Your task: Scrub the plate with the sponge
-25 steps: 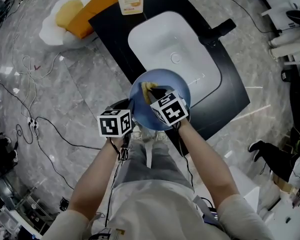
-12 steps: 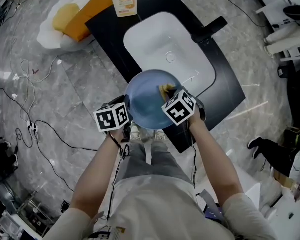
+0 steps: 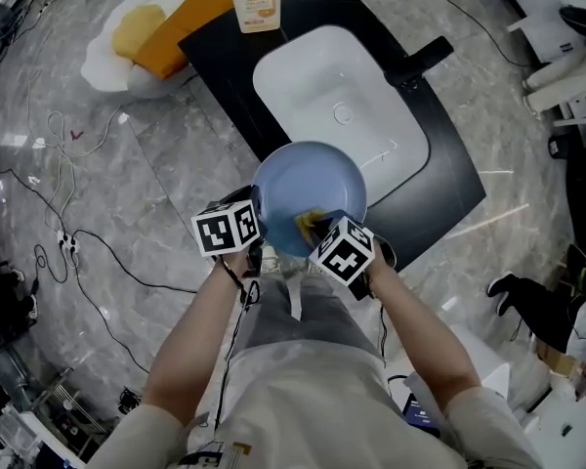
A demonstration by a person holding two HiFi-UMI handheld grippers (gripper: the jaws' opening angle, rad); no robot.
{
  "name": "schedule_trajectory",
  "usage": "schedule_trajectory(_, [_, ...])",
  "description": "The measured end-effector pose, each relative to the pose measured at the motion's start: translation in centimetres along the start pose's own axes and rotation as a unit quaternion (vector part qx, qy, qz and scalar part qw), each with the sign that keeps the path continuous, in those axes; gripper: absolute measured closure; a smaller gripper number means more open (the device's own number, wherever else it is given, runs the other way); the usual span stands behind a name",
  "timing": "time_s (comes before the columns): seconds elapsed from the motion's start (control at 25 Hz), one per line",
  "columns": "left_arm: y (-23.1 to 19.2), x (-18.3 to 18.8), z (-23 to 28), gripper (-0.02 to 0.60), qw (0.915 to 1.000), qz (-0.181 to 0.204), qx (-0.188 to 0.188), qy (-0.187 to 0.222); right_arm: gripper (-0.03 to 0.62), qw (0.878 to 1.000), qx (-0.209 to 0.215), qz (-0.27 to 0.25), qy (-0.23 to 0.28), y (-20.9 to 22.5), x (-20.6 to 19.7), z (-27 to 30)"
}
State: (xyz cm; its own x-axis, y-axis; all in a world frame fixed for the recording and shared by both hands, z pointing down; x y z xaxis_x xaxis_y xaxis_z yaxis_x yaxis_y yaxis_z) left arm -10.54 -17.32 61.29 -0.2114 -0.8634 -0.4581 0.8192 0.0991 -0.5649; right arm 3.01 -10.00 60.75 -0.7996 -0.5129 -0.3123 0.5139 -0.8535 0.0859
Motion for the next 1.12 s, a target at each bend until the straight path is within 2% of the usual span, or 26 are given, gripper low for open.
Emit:
schedule_trajectory(0.12, [0.0,-0.4,-0.2,0.554,0.9999,0.009,-0.008,-0.012,0.548,0.999,0.031,0.017,0.032,-0.9,2.1,0.7])
schedule_trajectory(0.28, [0.6,-1.1,-0.1,0.554,0.9992,0.011,-0.026,-0.030,0.549,0.999,0.017,-0.016,0.049,-0.2,4.5,1.6])
schedule_trajectory(0.4, [0.6,-1.5,-0.2,0.554,0.9990,0.012,-0.028,-0.033,0.549,0.997,0.015,-0.002,0.071,1.2,6.5,2.2])
schedule_trajectory(0.48, [0.5,-1.5,-0.4,0.554,0.9990,0.009,-0.030,-0.032,0.549,0.996,-0.003,0.011,0.085,2.8,7.5,2.4])
schedule_trajectory(0.6, [0.4,-1.4,-0.4,0.554,0.9992,0.006,-0.028,-0.027,0.549,0.992,-0.059,0.052,0.096,6.7,8.0,2.1])
schedule_trajectory(0.72, [0.3,-1.5,-0.5,0.554,0.9995,0.003,-0.022,-0.023,0.549,0.987,-0.109,0.077,0.084,9.8,6.9,1.5])
schedule_trajectory(0.92, [-0.1,-1.3,-0.6,0.554,0.9998,-0.009,-0.001,-0.018,0.549,0.988,-0.151,0.017,0.017,11.2,2.9,0.3])
schedule_trajectory(1.0, [0.0,-1.2,-0.5,0.554,0.9998,-0.008,0.003,-0.016,0.549,0.989,-0.148,0.006,-0.008,10.7,0.8,-0.2])
schedule_trajectory(1.12, [0.0,-1.3,-0.8,0.554,0.9998,-0.011,0.005,-0.016,0.549,0.993,-0.115,0.004,-0.023,8.7,-1.3,-1.1])
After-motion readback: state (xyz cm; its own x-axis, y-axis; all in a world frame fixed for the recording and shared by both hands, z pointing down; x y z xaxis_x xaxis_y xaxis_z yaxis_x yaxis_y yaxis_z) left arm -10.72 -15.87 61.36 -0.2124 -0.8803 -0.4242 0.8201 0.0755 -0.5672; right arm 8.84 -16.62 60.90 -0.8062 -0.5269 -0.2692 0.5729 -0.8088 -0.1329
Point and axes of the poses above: the fingertips, and each gripper's own axes: z forward along the fingers, y to its right, x out of its top, the point moved 3 cm from there along -z, backward along the fingers, and after that the axes turned 8 degrees about -x, right-handed, at the moved point
